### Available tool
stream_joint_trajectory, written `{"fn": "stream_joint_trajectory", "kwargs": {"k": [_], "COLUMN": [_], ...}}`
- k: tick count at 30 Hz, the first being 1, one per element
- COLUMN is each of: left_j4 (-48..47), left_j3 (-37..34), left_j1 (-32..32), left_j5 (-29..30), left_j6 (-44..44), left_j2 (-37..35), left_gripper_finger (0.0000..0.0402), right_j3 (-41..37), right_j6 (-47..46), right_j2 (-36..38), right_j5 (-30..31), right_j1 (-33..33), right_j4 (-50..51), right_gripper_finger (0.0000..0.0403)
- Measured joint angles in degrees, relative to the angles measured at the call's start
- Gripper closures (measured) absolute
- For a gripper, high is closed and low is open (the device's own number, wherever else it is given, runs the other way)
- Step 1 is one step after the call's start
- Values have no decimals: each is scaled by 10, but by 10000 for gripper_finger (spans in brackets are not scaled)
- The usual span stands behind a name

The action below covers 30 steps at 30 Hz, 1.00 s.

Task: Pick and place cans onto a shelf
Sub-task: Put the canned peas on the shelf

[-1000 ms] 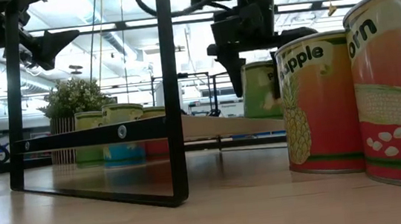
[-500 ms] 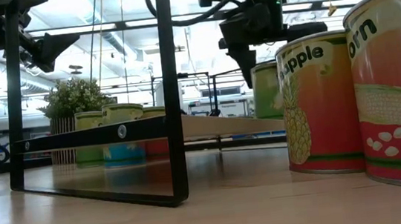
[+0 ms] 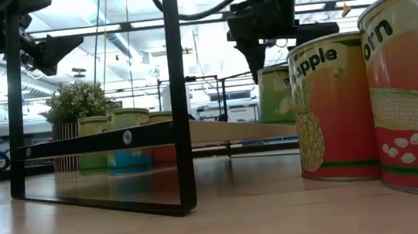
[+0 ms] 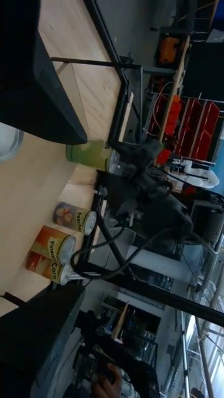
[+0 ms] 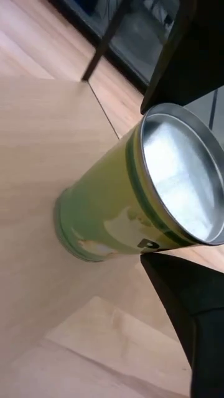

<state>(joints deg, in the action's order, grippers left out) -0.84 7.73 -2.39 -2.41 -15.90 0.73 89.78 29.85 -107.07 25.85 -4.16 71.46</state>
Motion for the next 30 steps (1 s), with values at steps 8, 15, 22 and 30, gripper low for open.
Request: {"fn": "stream_joint_trajectory", "kwargs": {"k": [8,15,22,30], "left_j4": [3,2,2,2], "left_j3": [0,0,0,0], "left_j1": [0,0,0,0], "left_j5": [3,5,13,41], "left_j6": [16,45,51,44], "left_j2": [0,0,0,0], "left_gripper_finger": [10,10,10,10], "right_j3": [1,1,6,53], "right_j6": [-44,-74,-73,-72], "right_j2": [1,1,0,0], "right_j5": [-10,-38,-59,-66], "right_j1": [-2,-2,-2,-2], "right_j4": [-22,-19,-3,23], "right_gripper_finger": [24,12,6,4]}}
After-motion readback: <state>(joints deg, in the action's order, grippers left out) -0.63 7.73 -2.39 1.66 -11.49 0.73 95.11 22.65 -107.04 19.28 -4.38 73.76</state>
